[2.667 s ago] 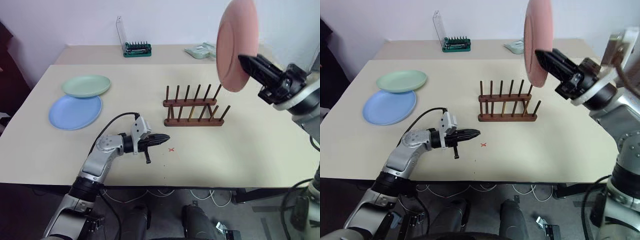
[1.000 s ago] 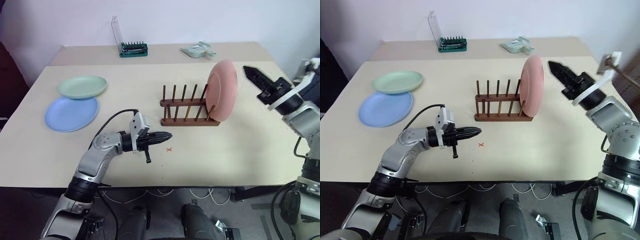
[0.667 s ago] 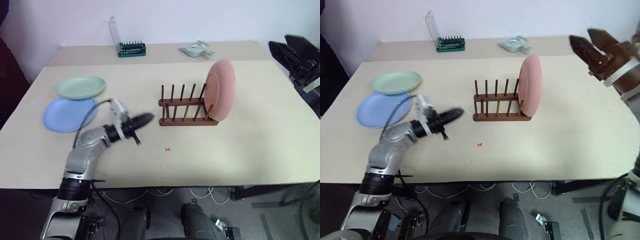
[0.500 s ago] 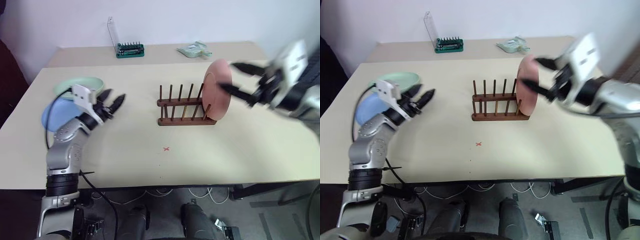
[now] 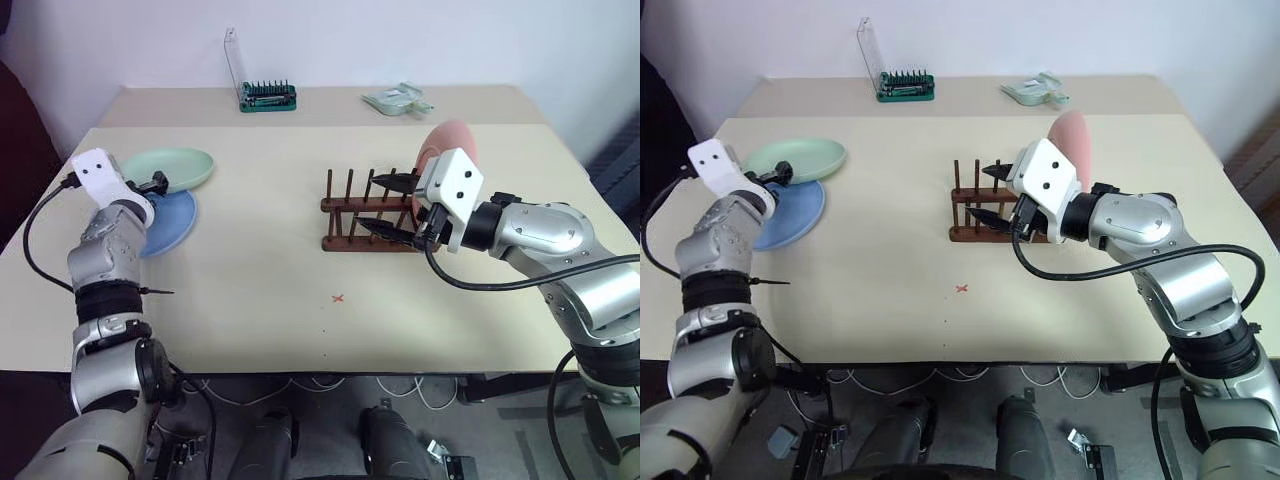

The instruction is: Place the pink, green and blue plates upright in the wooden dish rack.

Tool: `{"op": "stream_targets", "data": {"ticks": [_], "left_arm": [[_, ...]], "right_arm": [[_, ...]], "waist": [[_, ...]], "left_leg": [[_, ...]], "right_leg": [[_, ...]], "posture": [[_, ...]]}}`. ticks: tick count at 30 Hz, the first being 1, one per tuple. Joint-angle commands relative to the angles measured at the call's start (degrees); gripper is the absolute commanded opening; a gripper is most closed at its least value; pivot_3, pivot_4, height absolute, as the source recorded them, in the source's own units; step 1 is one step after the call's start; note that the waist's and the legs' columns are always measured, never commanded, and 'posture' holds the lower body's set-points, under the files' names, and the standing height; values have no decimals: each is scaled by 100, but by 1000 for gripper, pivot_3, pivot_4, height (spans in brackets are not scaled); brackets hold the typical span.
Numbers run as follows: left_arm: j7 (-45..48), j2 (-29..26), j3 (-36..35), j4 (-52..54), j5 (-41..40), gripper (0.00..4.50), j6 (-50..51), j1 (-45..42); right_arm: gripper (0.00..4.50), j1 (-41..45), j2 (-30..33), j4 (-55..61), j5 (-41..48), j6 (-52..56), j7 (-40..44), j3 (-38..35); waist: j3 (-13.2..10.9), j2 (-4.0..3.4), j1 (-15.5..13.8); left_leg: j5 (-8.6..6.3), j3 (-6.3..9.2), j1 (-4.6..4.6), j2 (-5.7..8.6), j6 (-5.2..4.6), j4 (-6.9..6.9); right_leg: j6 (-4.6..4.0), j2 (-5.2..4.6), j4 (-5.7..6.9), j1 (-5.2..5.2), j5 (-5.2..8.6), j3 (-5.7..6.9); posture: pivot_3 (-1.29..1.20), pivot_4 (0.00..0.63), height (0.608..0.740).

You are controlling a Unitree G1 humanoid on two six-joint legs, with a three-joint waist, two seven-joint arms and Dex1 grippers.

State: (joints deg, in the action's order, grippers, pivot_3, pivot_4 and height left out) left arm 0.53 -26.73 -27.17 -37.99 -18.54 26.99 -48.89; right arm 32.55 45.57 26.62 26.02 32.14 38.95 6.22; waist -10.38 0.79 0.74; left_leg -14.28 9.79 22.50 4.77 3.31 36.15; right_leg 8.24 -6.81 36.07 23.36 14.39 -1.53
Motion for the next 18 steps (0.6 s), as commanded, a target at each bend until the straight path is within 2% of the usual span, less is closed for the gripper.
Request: {"op": "stream_targets", "data": {"ticks": [1, 8, 9, 11, 18], "left_arm": [[-141, -188, -355, -381, -249, 4392, -74, -387], [-390, -343, -698, -1358, -426, 4392, -563, -778], [-460, -362, -787, -1485, -494, 4159, -620, -831], [-598, -384, -1017, -1712, -708, 3506, -603, -919], [-368, -509, -1068, -2079, -860, 28, -620, -965]], "right_arm": [[3006, -99, -36, 247, -70, 16, -33, -232], [3006, -510, -54, 489, -201, 139, -207, -407], [3006, -538, -65, 510, -212, 151, -227, -427], [3006, -578, -93, 556, -238, 170, -263, -464], [3006, -649, -144, 653, -257, 234, -295, -543]], "waist": [[0, 1, 23], [0, 3, 15], [0, 3, 17], [1, 5, 6], [4, 9, 9]], "left_leg": [[0, -1, 0, -1, 0, -1], [1, -2, 0, -2, 1, 0], [1, -3, 0, -2, 1, 0], [1, -2, -1, -2, 1, 0], [1, -2, -1, -1, 2, 0]], "right_leg": [[0, 0, 1, 1, 0, 0], [0, 0, 3, 4, 0, 0], [0, 0, 3, 4, 0, -1], [0, 0, 4, 4, -1, 0], [0, 0, 6, 4, -1, 0]], "posture": [[0, 150, 740], [0, 150, 740], [0, 150, 740], [0, 150, 740], [0, 150, 740]]}}
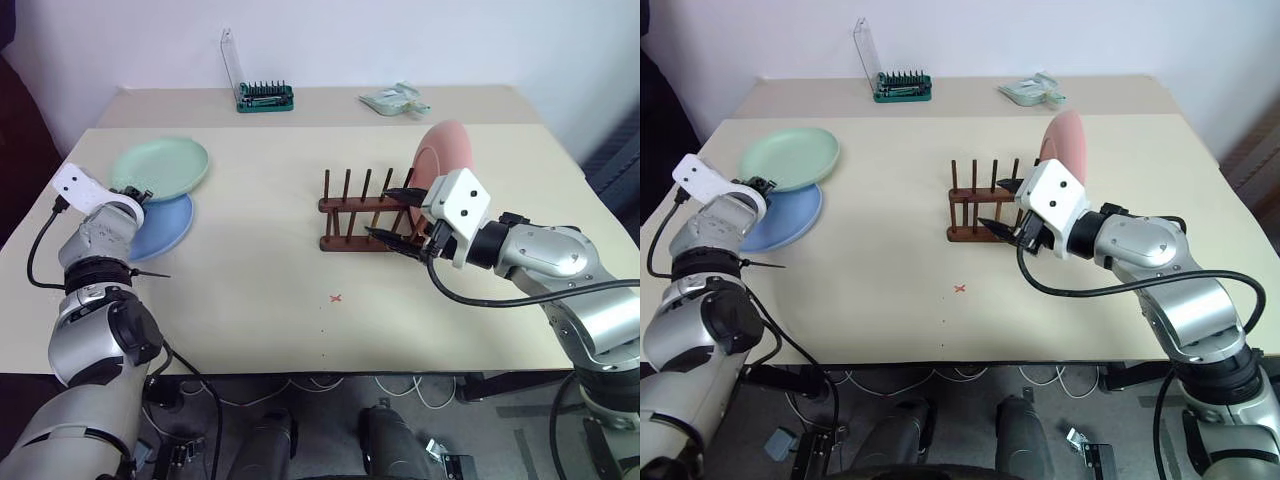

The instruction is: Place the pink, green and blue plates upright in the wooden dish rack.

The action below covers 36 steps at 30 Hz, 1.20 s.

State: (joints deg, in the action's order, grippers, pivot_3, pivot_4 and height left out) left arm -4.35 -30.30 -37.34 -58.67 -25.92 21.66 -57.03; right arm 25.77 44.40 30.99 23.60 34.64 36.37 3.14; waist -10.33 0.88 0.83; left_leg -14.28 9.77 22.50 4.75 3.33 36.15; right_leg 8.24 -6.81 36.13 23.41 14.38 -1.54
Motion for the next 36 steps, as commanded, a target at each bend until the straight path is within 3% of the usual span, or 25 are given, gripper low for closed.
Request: {"op": "stream_targets", "data": {"ticks": [1, 6, 12, 16, 19, 26, 36], "left_arm": [[155, -165, -26, -31, -113, 28, -101, -148], [498, -36, -59, 235, -292, 28, -278, -43], [1066, 429, -11, 1500, -647, 28, -435, 398], [632, 547, 198, 1716, -465, 28, -241, 646], [363, 613, 2, 1737, -634, 883, -382, 630], [-119, 590, 89, 1615, -540, 4355, -262, 415], [-56, 390, 403, 302, -280, 4441, -35, -322]], "right_arm": [[3006, 28, -30, 218, -18, -16, -30, -241], [3006, 37, -52, 207, -38, -43, -5, -246], [3006, 68, -52, 185, -84, -79, 39, -217], [3006, 102, -113, 149, -90, -96, 59, -179], [3006, 111, -153, 114, -111, -101, 75, -165], [3006, 60, -197, 108, -152, -92, 71, -169], [3006, 25, -275, 118, -233, -83, 43, -166]], "waist": [[0, 0, 0], [0, 2, 1], [-1, 3, 7], [0, 4, 11], [-2, 7, 2], [-3, 13, -9], [-3, 16, -1]], "left_leg": [[0, 0, 0, 0, 0, 0], [0, 0, 0, 0, 0, 0], [1, 0, 1, -1, 1, 0], [1, -2, -2, -3, 1, 0], [1, -1, -3, -2, 1, 2], [1, -1, -2, -2, 1, 2], [1, -1, -2, 0, 1, 3]], "right_leg": [[0, 0, 0, 0, 0, 0], [0, 0, 0, 0, 0, 0], [-1, -1, -2, -2, 0, 0], [-1, 0, 3, 0, -1, 0], [-2, 0, 2, -2, -1, 0], [-2, 0, 2, -2, -1, 0], [-2, 1, 3, -2, -1, 0]], "posture": [[0, 150, 740], [0, 150, 740], [0, 150, 740], [0, 150, 740], [0, 150, 740], [0, 150, 740], [0, 150, 740]]}}
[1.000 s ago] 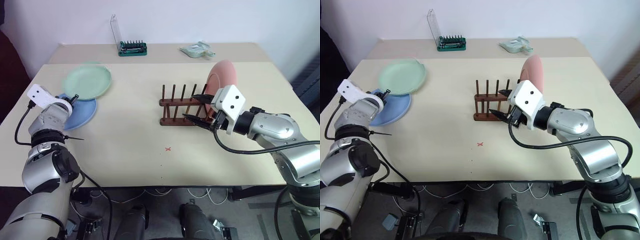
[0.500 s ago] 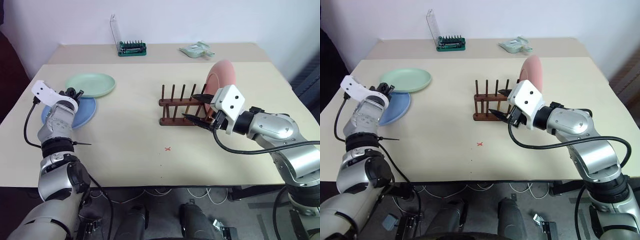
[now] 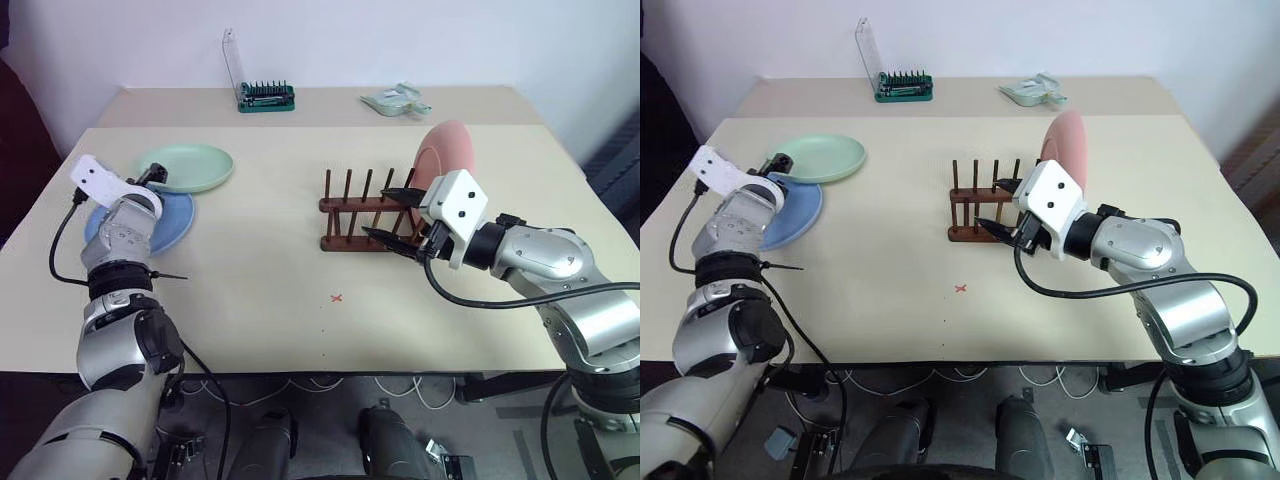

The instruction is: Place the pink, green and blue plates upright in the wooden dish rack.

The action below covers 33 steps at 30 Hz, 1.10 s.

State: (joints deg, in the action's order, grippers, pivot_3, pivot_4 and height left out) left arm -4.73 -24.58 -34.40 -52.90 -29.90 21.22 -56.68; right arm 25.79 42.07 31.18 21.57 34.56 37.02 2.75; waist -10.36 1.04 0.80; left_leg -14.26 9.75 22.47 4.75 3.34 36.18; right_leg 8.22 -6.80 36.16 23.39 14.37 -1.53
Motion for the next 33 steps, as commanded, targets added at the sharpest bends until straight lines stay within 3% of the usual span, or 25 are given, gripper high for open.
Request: {"op": "stream_targets", "data": {"ticks": [1, 5, 8, 15, 25, 29, 33], "left_arm": [[-126, -208, 95, -445, 144, 4441, 5, -446], [-264, -250, 55, -809, 186, 4441, -85, -643], [-291, -203, 21, -794, 151, 3688, -173, -687], [-273, -182, -25, -678, 91, 125, -247, -565], [91, 13, -187, 195, -244, 51, -271, -104], [970, 427, 342, 2073, -319, 51, -471, 490], [1164, 832, 1107, 3906, -86, 51, -411, 1055]], "right_arm": [[3006, 14, -45, 97, -41, -80, -20, -132], [3006, -22, -63, 118, -86, -80, -42, -151], [3006, -67, -64, 147, -120, -66, -67, -177], [3006, -103, -80, 172, -155, -72, -75, -187], [3006, -56, -45, 148, -224, -147, 1, -139], [3006, 251, 79, 67, -822, -597, 44, 228], [3006, 679, 57, -240, -1803, -1343, 9, 876]], "waist": [[-1, 1, 1], [-1, 1, 25], [-1, 2, 19], [-1, 2, 13], [-1, 2, 7], [-3, 5, 6], [-2, 8, -5]], "left_leg": [[0, 0, 0, 0, 0, -1], [0, 0, 0, 0, 0, -2], [0, 0, 0, -1, 1, -2], [1, 0, 0, -1, 2, -1], [1, 0, 0, -2, 2, -1], [15, 0, 3, -2, 26, -1], [17, -1, 3, -2, 29, -1]], "right_leg": [[0, 0, 0, 0, 0, 0], [0, 0, -1, 0, 0, 0], [0, 0, 1, 2, 0, 0], [1, 0, 1, 2, 0, 0], [0, 0, 2, 2, 0, -1], [0, -1, 0, 2, 0, -1], [-1, -1, -1, 2, -1, -1]], "posture": [[0, 150, 740], [0, 150, 740], [0, 150, 740], [0, 150, 740], [0, 150, 740], [0, 150, 740], [0, 150, 740]]}}
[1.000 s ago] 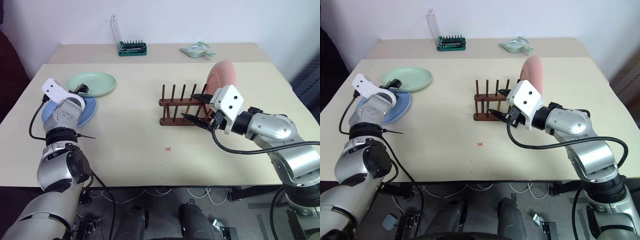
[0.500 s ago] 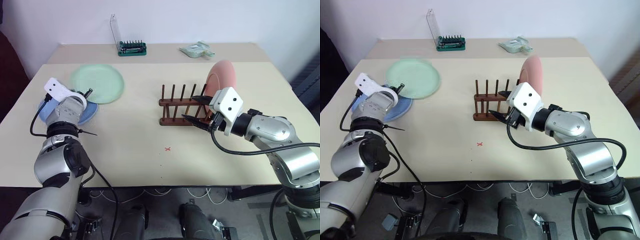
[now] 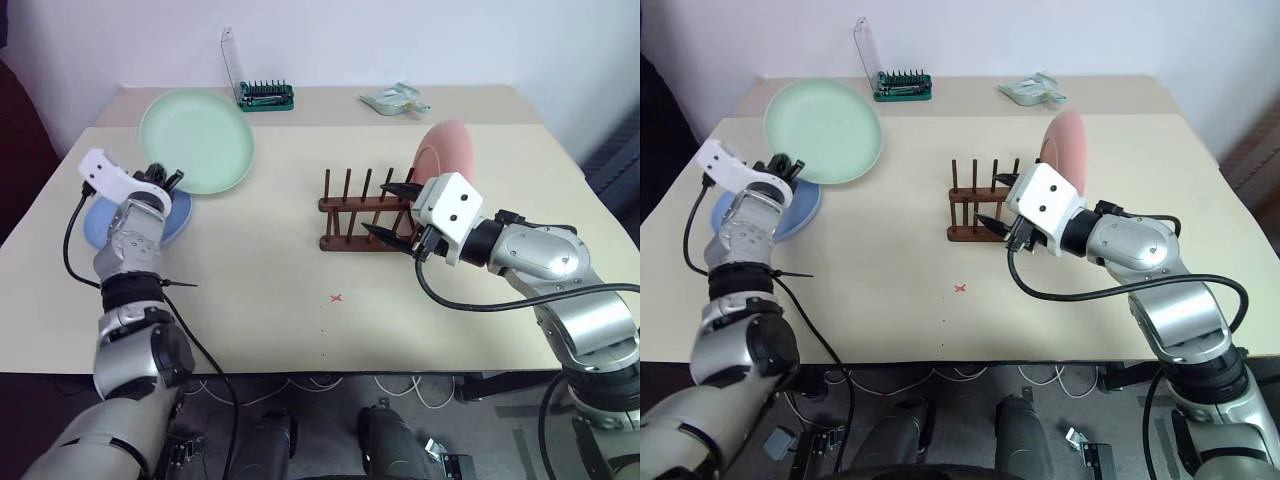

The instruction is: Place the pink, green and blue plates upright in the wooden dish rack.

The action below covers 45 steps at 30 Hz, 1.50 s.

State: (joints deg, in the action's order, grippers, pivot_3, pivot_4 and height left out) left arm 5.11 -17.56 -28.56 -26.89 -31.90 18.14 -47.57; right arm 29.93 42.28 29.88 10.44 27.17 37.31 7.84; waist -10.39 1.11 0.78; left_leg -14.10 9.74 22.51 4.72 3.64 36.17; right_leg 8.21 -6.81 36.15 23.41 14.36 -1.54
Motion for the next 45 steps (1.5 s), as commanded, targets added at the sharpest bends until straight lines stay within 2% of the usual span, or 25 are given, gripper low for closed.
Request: {"op": "stream_targets", "data": {"ticks": [1, 3, 7, 14, 28, 31, 35, 36, 38, 42, 44, 45], "left_arm": [[133, 244, 746, 1730, 184, 51, -32, 264], [41, 357, 954, 2175, 243, 51, 93, 398], [-546, 890, 1643, 3336, 619, 51, 355, 777], [-780, 1260, 2167, 4288, 770, 51, 801, 1036], [-599, 1563, 2358, 5037, 323, 51, 1526, 1379], [-604, 1585, 2286, 4981, 310, 0, 1571, 1362], [-564, 1642, 2124, 4860, 216, 0, 1569, 1304], [-565, 1652, 2065, 4826, 198, 329, 1569, 1287], [-572, 1714, 1876, 4747, 54, 1072, 1525, 1242], [-680, 1751, 1544, 4615, -107, 2987, 1410, 1119], [-821, 1807, 1248, 4529, -280, 4117, 1265, 997], [-906, 1828, 1099, 4468, -342, 4475, 1167, 921]], "right_arm": [[3006, 392, 2, -270, -1037, -777, -101, 578], [3006, 516, -74, -472, -1411, -962, -184, 766], [3006, 1068, -231, -1419, -3130, -2058, -853, 1526], [3006, 1165, -586, -1963, -3870, -2648, -966, 1674], [3006, 1317, -1150, -2843, -4781, -2994, -1348, 1627], [2184, 1280, -1171, -2790, -4814, -3050, -1364, 1569], [255, 1174, -1176, -2693, -4863, -3065, -1316, 1553], [2, 1151, -1181, -2663, -4871, -3070, -1312, 1546], [0, 1123, -1194, -2613, -4903, -3081, -1325, 1519], [0, 1109, -1210, -2578, -4962, -3121, -1346, 1494], [0, 1108, -1219, -2572, -4967, -3150, -1341, 1485], [0, 1111, -1222, -2584, -4965, -3166, -1341, 1478]], "waist": [[1, 1, -1], [1, 1, -3], [2, 1, 24], [2, 1, 8], [1, 1, 8], [1, 1, 11], [1, 1, 9], [1, 1, 4], [1, 1, 2], [1, 1, 4], [1, 1, 17], [1, 1, 20]], "left_leg": [[0, 0, 0, 0, 0, 0], [1, -4, -1, 0, 2, 1], [2, -10, -4, 0, 4, 1], [6, -12, -4, -6, 10, -4], [6, -11, -5, -5, 11, -2], [6, -11, -6, -5, 11, -3], [6, -11, -5, -5, 11, -3], [6, -11, -5, -6, 11, -3], [6, -11, -5, -5, 11, -2], [7, -11, -5, -5, 11, -2], [7, -11, -6, -6, 11, -2], [7, -11, -6, -8, 11, -3]], "right_leg": [[0, 0, 0, -2, 0, 0], [0, -1, -3, -3, 0, -2], [-3, 0, -1, 0, -2, -7], [-5, 6, -3, 3, -3, -9], [-8, 8, -4, -1, -3, -9], [-8, 9, -4, 0, -4, -9], [-9, 9, -4, 0, -3, -9], [-9, 9, -4, 0, -3, -9], [-9, 8, -6, -2, -3, -9], [-9, 8, -7, -3, -3, -9], [-9, 9, -7, -2, -4, -8], [-9, 11, -6, -2, -4, -8]], "posture": [[0, 150, 740], [0, 150, 740], [0, 150, 740], [0, 150, 740], [0, 150, 740], [0, 150, 740], [0, 150, 740], [0, 150, 740], [0, 150, 740], [0, 150, 740], [0, 150, 740], [0, 150, 740]]}}
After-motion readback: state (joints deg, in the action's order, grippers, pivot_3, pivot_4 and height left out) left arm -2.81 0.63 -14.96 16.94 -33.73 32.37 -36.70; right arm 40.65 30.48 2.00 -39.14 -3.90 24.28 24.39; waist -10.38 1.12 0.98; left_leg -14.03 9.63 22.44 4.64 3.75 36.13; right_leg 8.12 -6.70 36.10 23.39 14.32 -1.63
